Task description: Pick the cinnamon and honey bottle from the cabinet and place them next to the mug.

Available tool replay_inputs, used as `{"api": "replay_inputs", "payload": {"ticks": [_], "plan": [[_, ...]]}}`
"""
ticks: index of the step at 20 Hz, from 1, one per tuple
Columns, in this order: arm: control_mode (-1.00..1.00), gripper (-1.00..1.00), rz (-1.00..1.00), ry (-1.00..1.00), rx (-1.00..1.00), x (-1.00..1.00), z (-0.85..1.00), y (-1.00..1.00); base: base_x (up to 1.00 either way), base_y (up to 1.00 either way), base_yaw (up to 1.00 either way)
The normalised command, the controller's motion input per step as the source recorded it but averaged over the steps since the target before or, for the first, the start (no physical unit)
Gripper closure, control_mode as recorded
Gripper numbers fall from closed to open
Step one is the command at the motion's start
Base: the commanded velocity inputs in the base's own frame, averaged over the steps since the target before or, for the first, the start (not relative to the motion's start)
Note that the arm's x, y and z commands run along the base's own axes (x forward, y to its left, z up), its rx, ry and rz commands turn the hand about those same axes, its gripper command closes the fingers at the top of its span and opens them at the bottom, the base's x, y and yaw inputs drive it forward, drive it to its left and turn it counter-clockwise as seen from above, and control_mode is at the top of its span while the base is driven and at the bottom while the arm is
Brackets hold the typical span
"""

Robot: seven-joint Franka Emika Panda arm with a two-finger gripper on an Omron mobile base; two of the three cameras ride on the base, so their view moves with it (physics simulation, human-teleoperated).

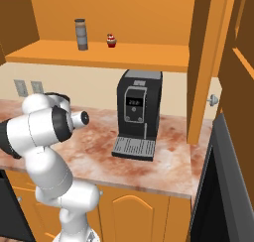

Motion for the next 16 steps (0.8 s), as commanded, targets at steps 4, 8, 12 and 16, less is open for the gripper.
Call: {"api": "replay_inputs", "payload": {"ticks": [4, 8, 12, 16], "plan": [[-1.00, -1.00, 0.00, 0.00, 0.00, 0.00, 0.00, 0.00, 0.00, 0.00, 0.00], [-1.00, -1.00, 0.00, 0.00, 0.00, 0.00, 0.00, 0.00, 0.00, 0.00, 0.00], [-1.00, -1.00, 0.00, 0.00, 0.00, 0.00, 0.00, 0.00, 0.00, 0.00, 0.00], [-1.00, -1.00, 0.00, 0.00, 0.00, 0.00, 0.10, 0.00, 0.00, 0.00, 0.00]]}}
